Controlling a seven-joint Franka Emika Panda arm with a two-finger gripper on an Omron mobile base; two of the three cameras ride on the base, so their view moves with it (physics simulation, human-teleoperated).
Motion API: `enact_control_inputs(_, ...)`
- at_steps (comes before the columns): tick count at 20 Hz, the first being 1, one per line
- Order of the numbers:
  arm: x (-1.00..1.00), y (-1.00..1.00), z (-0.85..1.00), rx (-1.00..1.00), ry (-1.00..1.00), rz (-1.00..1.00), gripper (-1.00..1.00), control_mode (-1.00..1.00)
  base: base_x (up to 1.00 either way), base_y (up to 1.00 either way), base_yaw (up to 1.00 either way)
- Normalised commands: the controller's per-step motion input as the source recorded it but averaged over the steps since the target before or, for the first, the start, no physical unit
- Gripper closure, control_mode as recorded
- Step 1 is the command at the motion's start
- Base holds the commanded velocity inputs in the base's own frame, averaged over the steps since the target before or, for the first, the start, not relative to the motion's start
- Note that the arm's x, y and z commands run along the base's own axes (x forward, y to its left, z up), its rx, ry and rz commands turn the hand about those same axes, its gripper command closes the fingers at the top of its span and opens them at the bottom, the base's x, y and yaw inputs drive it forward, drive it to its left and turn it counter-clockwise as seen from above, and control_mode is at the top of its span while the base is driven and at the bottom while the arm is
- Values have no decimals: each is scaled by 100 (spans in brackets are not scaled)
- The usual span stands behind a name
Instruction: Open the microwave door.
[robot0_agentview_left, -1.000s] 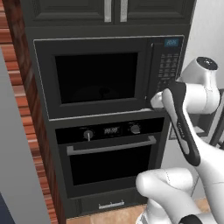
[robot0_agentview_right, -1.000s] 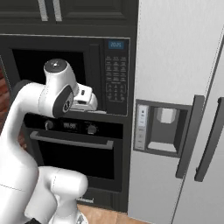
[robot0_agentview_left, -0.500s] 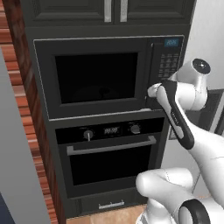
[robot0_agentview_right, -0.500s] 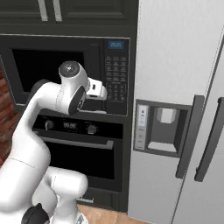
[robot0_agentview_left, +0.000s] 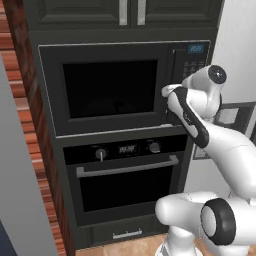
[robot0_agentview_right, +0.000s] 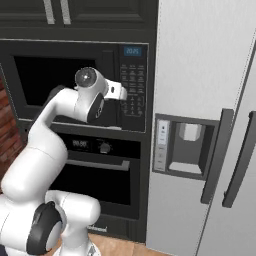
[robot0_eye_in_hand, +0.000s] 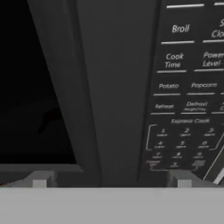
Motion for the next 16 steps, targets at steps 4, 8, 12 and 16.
enact_control_inputs(4, 67, 0, 0, 0, -12, 0, -100, -100, 0, 0, 0)
enact_control_inputs(8, 66, 0, 0, 0, -3, 0, 100, -100, 0, 0, 0)
enact_control_inputs(12, 28, 0, 0, 0, 0, 0, 100, -100, 0, 0, 0)
enact_control_inputs(16, -13, 0, 0, 0, 0, 0, 100, -100, 0, 0, 0)
